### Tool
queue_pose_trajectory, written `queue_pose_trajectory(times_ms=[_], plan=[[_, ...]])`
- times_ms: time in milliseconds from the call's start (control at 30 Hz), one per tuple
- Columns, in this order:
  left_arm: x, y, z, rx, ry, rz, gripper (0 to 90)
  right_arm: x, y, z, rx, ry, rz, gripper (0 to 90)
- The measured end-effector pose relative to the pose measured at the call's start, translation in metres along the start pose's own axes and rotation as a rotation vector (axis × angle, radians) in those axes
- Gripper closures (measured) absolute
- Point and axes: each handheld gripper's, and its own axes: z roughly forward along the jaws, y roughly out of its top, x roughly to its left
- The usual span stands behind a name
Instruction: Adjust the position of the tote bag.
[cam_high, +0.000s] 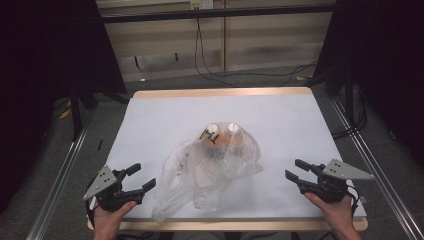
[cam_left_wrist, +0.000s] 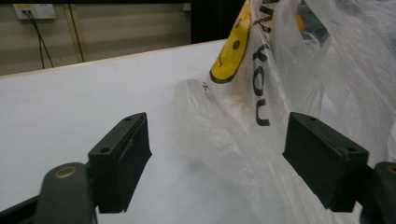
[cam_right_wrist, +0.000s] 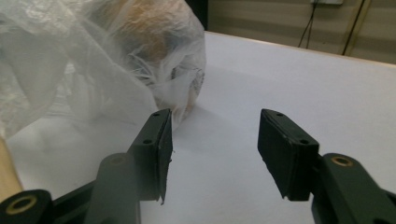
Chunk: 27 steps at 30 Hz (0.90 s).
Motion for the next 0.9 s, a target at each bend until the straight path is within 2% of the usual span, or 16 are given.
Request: queue_pose_trajectory(times_ms=[100,133,200,233,300,367,467,500,567,600,700,733,767,833,867,900], plan=[[-0.005,0.001,0.000,0.007,-0.007,0.014,30.6,0.004,0.001,0.002,0.020,0.050,0.003,51.6],[-0.006,0.001,0.001,0.007,-0.017,0.003,31.9,0.005,0.002,0.002,0.025,0.055,-0.002,52.6],[-0.007,0.001,0.001,0.007,-0.017,0.010,33.3,0.006,0.002,0.003,0.025,0.069,-0.001,54.2],[-0.008,0.002,0.000,0.019,-0.031,0.019,38.1,0.010,0.003,0.004,0.030,0.093,-0.004,57.0],[-0.010,0.003,0.001,0.016,-0.033,0.020,41.6,0.013,0.003,0.005,0.040,0.119,-0.016,60.1],[-0.012,0.004,0.000,0.024,-0.051,0.026,49.9,0.017,0.004,0.007,0.053,0.136,-0.021,63.3],[-0.014,0.005,-0.001,0.040,-0.070,0.030,52.7,0.021,0.005,0.009,0.065,0.153,-0.030,66.0],[-0.016,0.005,-0.002,0.048,-0.095,0.026,57.6,0.024,0.005,0.010,0.071,0.164,-0.040,68.9],[-0.017,0.005,-0.002,0.043,-0.103,0.029,62.0,0.026,0.006,0.010,0.072,0.174,-0.039,70.1],[-0.020,0.006,-0.002,0.059,-0.130,0.035,64.0,0.030,0.007,0.012,0.079,0.192,-0.044,73.2],[-0.022,0.006,0.000,0.067,-0.147,0.045,68.6,0.035,0.008,0.014,0.090,0.206,-0.063,74.1],[-0.025,0.006,0.001,0.068,-0.154,0.038,70.2,0.041,0.007,0.017,0.100,0.228,-0.068,77.9],[-0.026,0.006,0.002,0.078,-0.184,0.041,71.6,0.045,0.007,0.018,0.105,0.241,-0.075,78.6],[-0.030,0.005,0.002,0.099,-0.186,0.051,75.4,0.051,0.008,0.020,0.114,0.264,-0.089,81.1],[-0.032,0.004,0.002,0.099,-0.209,0.050,76.9,0.054,0.009,0.021,0.118,0.273,-0.093,81.8],[-0.032,0.004,0.002,0.099,-0.209,0.050,79.3,0.054,0.009,0.021,0.118,0.273,-0.093,81.8]])
